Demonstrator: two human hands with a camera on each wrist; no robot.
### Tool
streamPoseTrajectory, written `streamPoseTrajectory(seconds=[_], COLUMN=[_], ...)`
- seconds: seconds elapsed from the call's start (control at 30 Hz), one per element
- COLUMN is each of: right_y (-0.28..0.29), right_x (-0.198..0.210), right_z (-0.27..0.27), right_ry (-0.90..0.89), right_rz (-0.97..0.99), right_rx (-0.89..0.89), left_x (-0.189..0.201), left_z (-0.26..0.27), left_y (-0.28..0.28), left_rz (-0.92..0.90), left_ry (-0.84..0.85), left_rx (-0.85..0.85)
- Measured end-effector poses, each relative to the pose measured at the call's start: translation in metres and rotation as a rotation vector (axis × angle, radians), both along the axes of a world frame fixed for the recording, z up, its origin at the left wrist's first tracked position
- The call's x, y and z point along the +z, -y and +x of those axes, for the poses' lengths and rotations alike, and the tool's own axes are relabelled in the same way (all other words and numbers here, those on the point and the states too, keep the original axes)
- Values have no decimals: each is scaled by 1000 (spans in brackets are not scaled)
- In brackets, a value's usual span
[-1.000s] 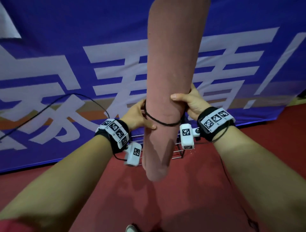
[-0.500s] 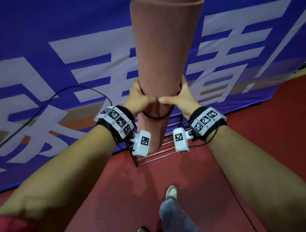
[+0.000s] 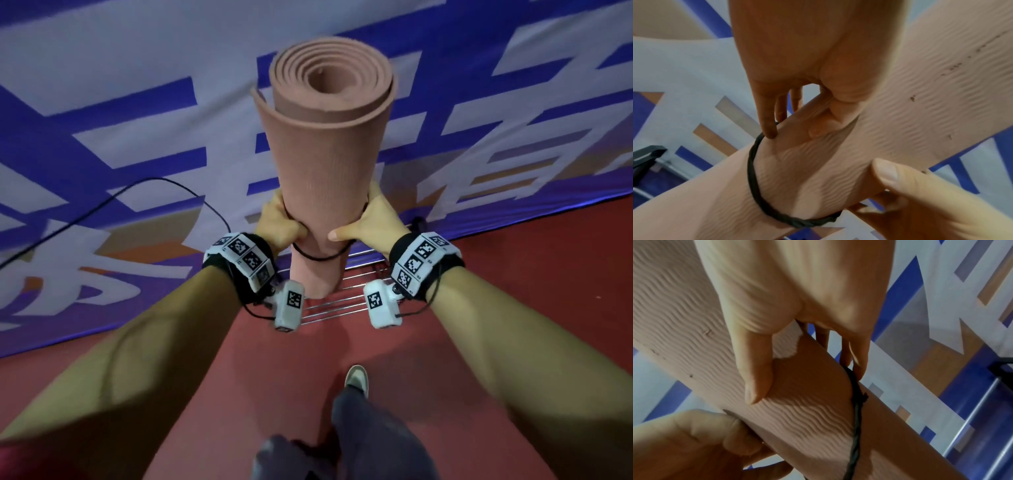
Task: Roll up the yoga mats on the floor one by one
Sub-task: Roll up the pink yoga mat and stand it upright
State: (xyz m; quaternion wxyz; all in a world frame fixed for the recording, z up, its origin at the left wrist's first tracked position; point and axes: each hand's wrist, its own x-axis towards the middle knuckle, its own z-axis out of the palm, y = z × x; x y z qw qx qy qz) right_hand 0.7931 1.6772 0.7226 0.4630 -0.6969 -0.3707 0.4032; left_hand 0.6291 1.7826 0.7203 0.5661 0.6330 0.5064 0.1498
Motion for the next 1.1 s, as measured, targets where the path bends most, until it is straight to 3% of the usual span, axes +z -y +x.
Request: streamPoseTrajectory(seconds=[0.27,0.5,0.63,0.9,1.03,1.1], right_y=[-38,-58,-63,-70,-67,-65], right_x=[-42,-67,-93,-190,-244,-271], right_z=[9,6,2,-13,-20,-25], right_ry=[10,1,-1,20,-22,-9], right_rz=[-48,-52,-83,-117,-145,-154], right_rx=[34,27,22,-9,-27,-19], left_x=[-47,-63,-83,-184,-249,-280], left_z=[3,2,2,-12,-24,-29], left_y=[-32,-48,-48,-54,-64,-66], left_rz=[-18,2,-49,-102,101,162], left_ry=[-5,-63,-9,38,-200,-237], left_rx=[49,29,36,76,15,4])
